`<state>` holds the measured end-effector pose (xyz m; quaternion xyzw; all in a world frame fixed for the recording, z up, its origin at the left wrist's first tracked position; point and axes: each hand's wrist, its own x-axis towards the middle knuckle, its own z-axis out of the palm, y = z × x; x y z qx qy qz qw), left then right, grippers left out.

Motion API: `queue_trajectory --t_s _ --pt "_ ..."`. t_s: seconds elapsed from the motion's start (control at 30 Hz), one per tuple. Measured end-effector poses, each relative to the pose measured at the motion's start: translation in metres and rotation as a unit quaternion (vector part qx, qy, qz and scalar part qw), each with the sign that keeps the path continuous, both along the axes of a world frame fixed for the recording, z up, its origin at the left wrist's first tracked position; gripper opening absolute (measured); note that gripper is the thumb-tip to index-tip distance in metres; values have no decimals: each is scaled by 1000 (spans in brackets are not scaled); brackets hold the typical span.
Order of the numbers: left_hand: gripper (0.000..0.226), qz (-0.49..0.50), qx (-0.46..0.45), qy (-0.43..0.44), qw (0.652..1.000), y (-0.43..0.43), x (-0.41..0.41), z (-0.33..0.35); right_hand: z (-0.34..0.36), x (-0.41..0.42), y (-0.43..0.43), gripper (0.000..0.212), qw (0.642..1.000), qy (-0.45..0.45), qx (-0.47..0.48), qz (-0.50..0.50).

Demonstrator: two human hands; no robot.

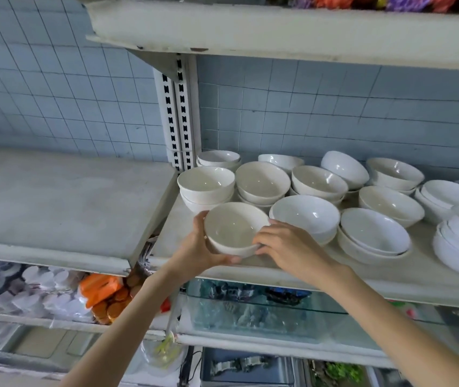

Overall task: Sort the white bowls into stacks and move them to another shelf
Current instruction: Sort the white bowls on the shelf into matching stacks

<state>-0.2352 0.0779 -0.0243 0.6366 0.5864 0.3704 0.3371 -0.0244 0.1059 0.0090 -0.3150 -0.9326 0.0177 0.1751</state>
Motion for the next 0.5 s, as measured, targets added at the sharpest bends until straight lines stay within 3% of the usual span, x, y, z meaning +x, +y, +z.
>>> queue_trajectory --t_s 0.2,0.3,0.5 --pt "130 -25 -8 -54 998 3 -4 -6 6 3 -1 4 999 -25 -39 23" --pt "129 -27 -6 -81 996 3 -1 -2 18 1 4 17 994 -26 -101 17" --pt "106 -35 -21 -149 988 2 -2 -5 42 -9 39 30 984 92 -155 -1"
